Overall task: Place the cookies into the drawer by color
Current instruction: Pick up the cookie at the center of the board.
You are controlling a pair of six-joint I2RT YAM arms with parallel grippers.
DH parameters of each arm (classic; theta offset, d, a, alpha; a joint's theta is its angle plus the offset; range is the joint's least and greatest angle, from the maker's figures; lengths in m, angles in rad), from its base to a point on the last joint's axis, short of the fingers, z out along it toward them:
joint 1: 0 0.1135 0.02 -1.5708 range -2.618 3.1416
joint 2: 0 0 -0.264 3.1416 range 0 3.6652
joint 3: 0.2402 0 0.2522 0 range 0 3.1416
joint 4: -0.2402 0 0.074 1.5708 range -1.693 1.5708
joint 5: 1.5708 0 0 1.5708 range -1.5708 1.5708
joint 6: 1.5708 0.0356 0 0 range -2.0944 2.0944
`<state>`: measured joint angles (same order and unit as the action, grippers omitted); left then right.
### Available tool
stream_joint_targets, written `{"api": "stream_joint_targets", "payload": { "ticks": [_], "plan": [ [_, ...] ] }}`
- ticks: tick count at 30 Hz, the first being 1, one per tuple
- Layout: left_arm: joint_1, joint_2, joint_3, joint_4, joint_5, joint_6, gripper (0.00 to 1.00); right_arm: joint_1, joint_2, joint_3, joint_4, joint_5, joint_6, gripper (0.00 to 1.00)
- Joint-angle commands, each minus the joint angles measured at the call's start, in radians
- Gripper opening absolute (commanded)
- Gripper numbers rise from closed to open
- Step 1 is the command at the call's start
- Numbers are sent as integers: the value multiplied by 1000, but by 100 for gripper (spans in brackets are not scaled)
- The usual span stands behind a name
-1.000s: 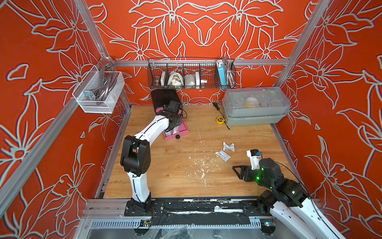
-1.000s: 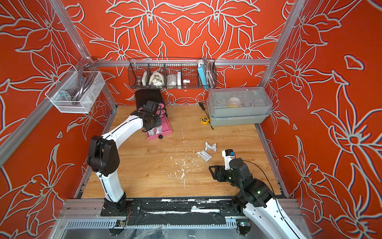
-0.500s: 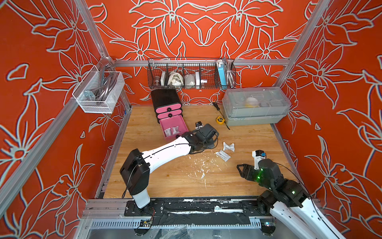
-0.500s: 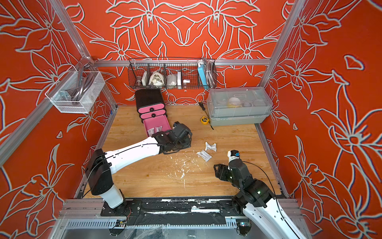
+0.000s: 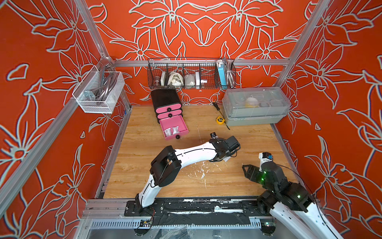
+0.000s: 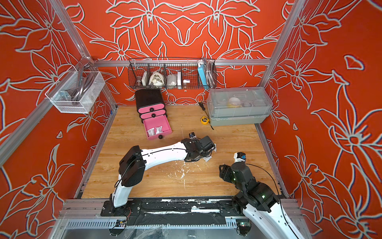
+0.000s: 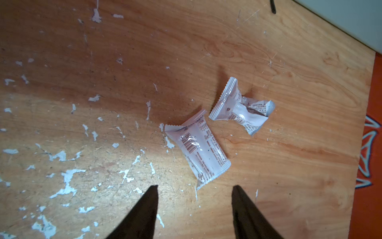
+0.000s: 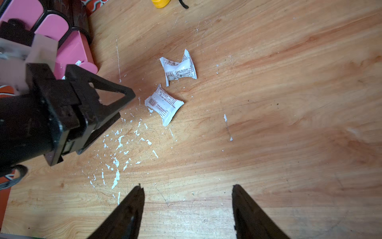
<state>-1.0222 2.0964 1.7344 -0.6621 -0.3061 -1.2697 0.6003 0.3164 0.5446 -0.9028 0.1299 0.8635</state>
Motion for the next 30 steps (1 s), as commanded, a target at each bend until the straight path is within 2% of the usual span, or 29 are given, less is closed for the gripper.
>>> {"api": "stream_joint_targets", "payload": {
  "ticks": [1,6,8,13,21,30],
  "plan": [
    [-6,59,62,-54,-16,-28,63,-2,-13,24,-30,16,3,71],
    [-7,147,155,-97,-10,27,75,-2,-16,23,-28,13,-2,71],
    [-6,175,173,-99,-6,42,84,-2,-19,22,-27,14,-3,71],
    [-2,245,218,-79,35,102,86,-2,-18,20,-25,9,-3,71],
    [2,314,269,-169,28,142,75,-2,-27,18,-26,2,-7,72],
    [15,286,185,-221,74,193,54,-2,-28,15,-20,-2,-4,72]
  ]
}}
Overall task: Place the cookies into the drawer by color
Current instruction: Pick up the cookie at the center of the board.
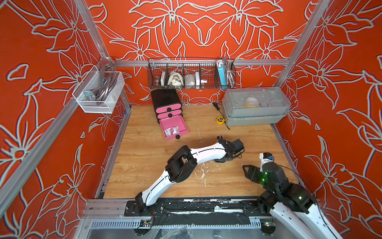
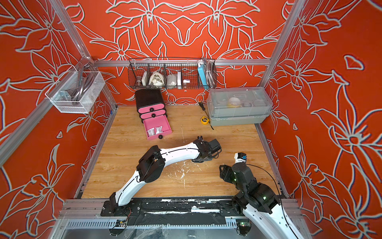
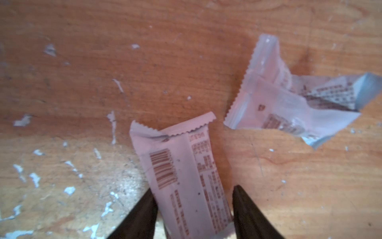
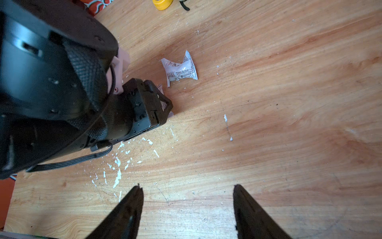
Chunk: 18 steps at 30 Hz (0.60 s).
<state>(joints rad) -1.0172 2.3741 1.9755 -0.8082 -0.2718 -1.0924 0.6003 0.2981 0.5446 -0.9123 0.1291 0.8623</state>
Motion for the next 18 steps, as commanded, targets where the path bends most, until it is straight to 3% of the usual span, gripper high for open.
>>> {"api": "stream_joint_targets", "payload": {
  "ticks": [1,12,18],
  "plan": [
    [10,-1,-73,-69,35,16,52,-2,-8,13,-9,-2,-2,72],
    [51,-110,-147,-50,54,71,33,-2,-6,14,-8,-8,7,72],
    [94,-240,-232,-44,11,88,33,-2,2,14,6,-12,9,73]
  ]
}}
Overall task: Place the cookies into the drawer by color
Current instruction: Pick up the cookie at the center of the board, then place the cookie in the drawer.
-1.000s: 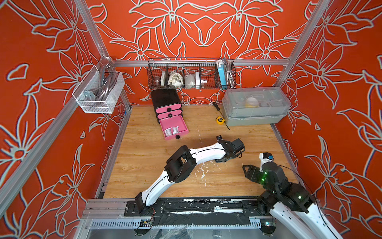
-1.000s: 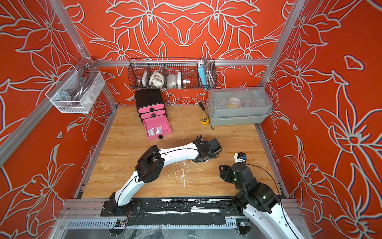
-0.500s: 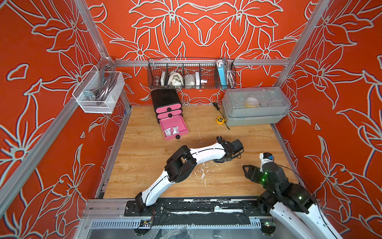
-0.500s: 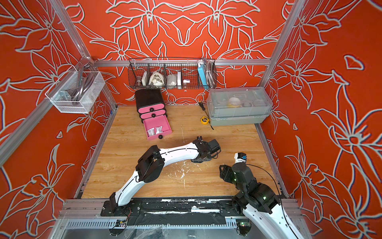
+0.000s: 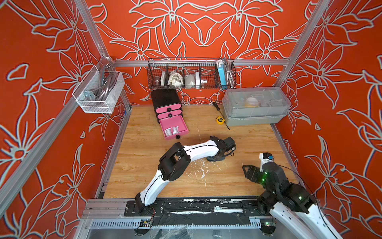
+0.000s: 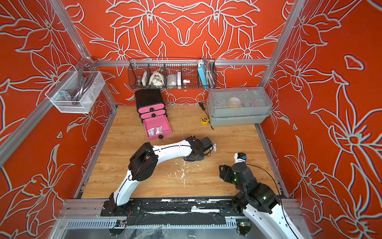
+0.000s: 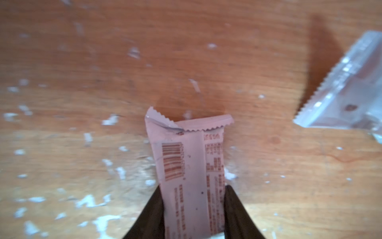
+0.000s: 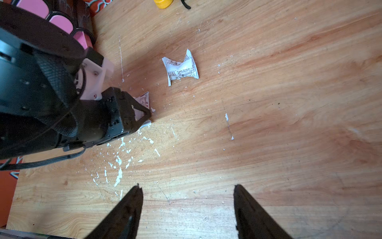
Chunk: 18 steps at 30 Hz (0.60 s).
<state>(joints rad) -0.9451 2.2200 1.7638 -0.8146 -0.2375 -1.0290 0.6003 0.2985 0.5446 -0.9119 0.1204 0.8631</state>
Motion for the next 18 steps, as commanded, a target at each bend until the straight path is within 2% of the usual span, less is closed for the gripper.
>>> {"api": "stream_joint_targets", "payload": {
  "ticks": [1,6,18],
  "plan": [
    [31,-109,-29,-45,-40,32,32,-2,5,12,10,-4,9,73],
    [86,-200,-47,-80,-132,77,33,-2,21,8,27,-13,10,73],
    [299,-265,-5,-57,-189,213,33,-1,43,-2,59,-8,7,74]
  ]
}}
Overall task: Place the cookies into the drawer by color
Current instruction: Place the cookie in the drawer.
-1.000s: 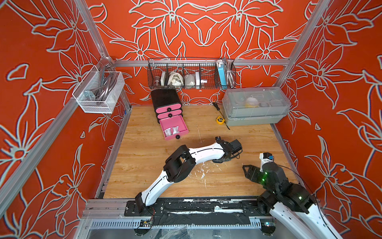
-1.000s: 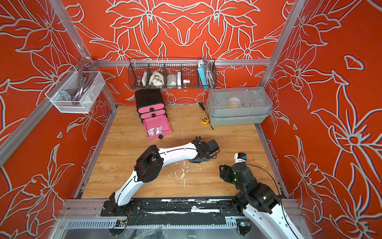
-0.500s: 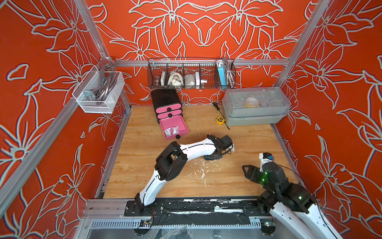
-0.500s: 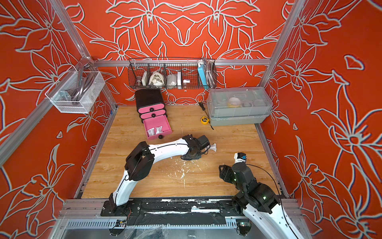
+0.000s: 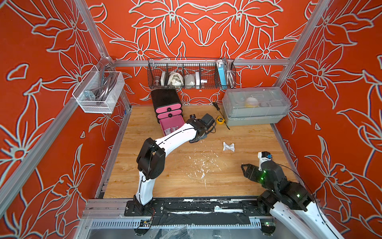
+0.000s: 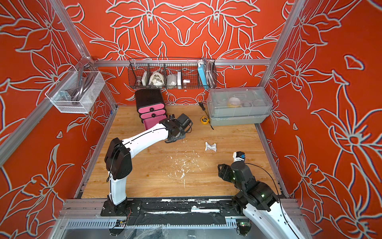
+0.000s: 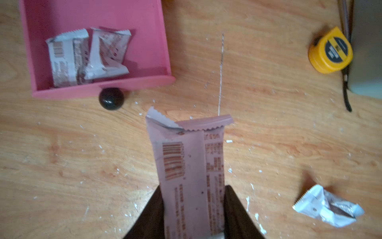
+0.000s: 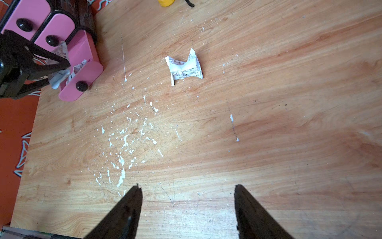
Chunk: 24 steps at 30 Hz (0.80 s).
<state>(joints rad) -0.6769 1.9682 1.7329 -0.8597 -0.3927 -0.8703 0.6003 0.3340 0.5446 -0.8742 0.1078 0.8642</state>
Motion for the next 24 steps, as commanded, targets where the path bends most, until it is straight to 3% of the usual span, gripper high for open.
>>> {"api": "stream_joint_targets", "payload": {
  "ticks": [1,6,10,24],
  "plan": [
    [48,-12,29,-2,-38,67,33,-1,14,-3,28,4,4,74],
    [135,30,73,20,-33,115,33,-1,57,-6,65,-1,-1,74],
    [200,99,148,18,33,141,33,-1,94,-6,94,-12,-4,74],
    [310,306,294,14,108,197,34,-1,54,9,54,14,-24,75]
  ]
}}
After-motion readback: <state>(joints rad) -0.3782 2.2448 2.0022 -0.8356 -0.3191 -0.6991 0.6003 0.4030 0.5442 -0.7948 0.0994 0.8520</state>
